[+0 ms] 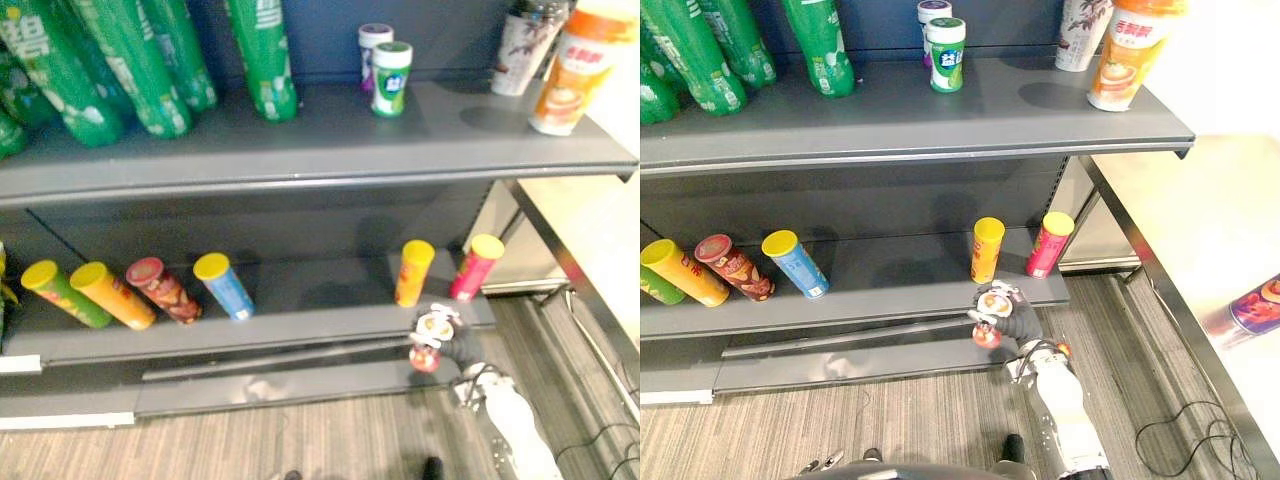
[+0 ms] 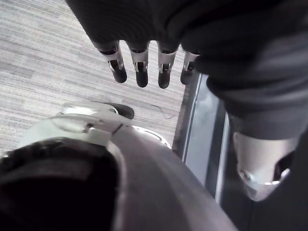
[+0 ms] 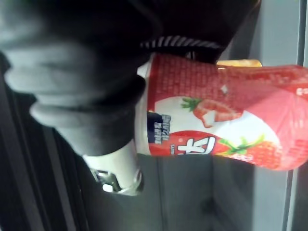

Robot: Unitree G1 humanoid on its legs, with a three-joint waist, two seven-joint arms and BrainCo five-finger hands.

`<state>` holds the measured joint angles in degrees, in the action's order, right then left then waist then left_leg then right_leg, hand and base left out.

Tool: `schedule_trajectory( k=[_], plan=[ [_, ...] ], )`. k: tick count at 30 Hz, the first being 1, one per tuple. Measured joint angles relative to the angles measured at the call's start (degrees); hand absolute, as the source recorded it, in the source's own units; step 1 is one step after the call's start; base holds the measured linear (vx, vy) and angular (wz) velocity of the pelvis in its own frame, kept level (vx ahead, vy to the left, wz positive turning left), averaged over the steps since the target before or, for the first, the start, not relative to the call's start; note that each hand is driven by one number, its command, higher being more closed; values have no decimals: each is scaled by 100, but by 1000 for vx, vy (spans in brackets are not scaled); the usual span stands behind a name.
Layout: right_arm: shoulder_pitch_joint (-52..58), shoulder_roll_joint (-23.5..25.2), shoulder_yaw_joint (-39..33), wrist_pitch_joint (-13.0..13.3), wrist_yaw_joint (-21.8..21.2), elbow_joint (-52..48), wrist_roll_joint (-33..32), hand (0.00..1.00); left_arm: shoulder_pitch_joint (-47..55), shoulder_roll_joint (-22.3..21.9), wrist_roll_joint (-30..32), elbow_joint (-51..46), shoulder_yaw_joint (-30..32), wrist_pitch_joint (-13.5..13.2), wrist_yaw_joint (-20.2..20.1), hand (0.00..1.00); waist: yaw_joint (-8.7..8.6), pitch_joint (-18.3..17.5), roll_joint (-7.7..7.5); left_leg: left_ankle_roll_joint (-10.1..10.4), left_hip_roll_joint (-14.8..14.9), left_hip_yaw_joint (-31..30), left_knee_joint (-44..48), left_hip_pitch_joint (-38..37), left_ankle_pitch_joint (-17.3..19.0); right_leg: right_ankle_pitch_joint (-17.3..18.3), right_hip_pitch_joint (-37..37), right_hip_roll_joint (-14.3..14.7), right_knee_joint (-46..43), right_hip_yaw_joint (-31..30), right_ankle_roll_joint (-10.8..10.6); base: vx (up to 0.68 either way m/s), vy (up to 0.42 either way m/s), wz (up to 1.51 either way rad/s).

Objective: Put the gum and the chips on the shelf.

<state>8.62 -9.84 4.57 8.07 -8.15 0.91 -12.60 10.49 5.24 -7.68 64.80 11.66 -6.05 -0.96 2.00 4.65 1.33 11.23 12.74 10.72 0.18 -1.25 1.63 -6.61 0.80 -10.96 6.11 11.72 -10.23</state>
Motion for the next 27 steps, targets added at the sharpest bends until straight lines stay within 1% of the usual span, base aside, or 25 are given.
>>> schedule_trajectory(
  k=[1, 4, 6, 7, 10, 13, 16, 18, 20, 22, 26, 27],
  plan=[
    [2, -20, -198, -1, 78, 0, 39, 100, -9, -17, 2, -1, -24, 0, 8, 0, -17, -15, 65, 2, 5, -4, -6, -2, 1, 0, 2, 7, -1, 1, 0, 0, 0, 0],
    [-15, -97, -603, -1, 231, -9, 85, 100, -10, -54, 58, 6, -70, 0, 12, 0, -23, -66, 178, 11, 20, -6, -19, -15, 7, -1, -2, 26, -2, 1, 2, 0, 0, 0],
    [-74, -95, -765, -1, 321, -58, 135, 100, -17, -51, 174, 4, -70, -1, 14, 0, -31, -73, 187, 12, 24, -4, -26, -24, 8, -1, -6, 32, -2, -2, 3, 0, 0, 0],
    [-144, -97, -1059, 0, 423, -418, 135, 100, -16, -33, 179, -5, -47, -1, 18, 0, -31, -84, 146, 11, 23, -6, -40, -41, 7, -3, -19, 32, -3, -1, 4, 0, 0, 0],
    [-298, -102, -1269, 11, 497, -604, 132, 100, -10, -31, 220, -8, -4, 2, 18, 0, -43, -98, 119, 11, 22, -3, -71, -122, 7, -2, -87, 33, -2, 7, 3, 0, 0, 0],
    [-484, -199, -1608, -8, 534, -932, 113, 100, 1, -34, 231, -42, 92, 3, 18, 0, -37, -104, 61, 10, 17, 23, -107, -151, 6, -3, -80, 32, -2, -21, 4, -2, 0, -5],
    [-996, -571, -2119, 63, 747, -1372, -221, 100, 52, -27, 233, -39, 236, 10, 20, 0, -46, -168, -46, 13, 18, 139, -135, -200, 9, -10, -10, 45, -3, -154, 14, -1, -1, -19],
    [-1209, -645, -2337, 98, 819, -1423, -366, 100, 63, -10, 233, -35, 284, 18, 19, 0, -68, -203, -104, 12, 19, 157, -152, -217, 8, -12, -3, 51, -3, -174, 15, 7, 0, -7],
    [-1367, -778, -2383, 96, 881, -1422, -441, 100, 64, -6, 232, -36, 287, 38, 19, 0, -75, -225, -142, 13, 19, 265, -197, -311, 8, -13, -5, 58, -11, -248, 14, 6, 3, -16],
    [-1512, -810, -2381, 96, 897, -1422, -561, 100, 57, -3, 232, -38, 281, 41, 18, 0, -95, -234, -158, 13, 19, 277, -201, -332, 9, -13, -2, 59, -29, -262, 14, -3, 4, -9],
    [-1800, -932, -2328, 79, 913, -1421, -650, 100, 55, -4, 230, -49, 267, 51, 19, 0, -123, -233, -165, 13, 19, 315, -211, -378, 9, -13, -4, 61, -39, -286, 13, -11, 2, -5],
    [-1888, -1036, -2246, 71, 916, -1420, -653, 100, 56, -3, 230, -59, 217, 57, 20, 0, -124, -233, -168, 13, 19, 329, -212, -386, 9, -13, -3, 62, -40, -291, 13, -10, 1, -5]
  ],
)
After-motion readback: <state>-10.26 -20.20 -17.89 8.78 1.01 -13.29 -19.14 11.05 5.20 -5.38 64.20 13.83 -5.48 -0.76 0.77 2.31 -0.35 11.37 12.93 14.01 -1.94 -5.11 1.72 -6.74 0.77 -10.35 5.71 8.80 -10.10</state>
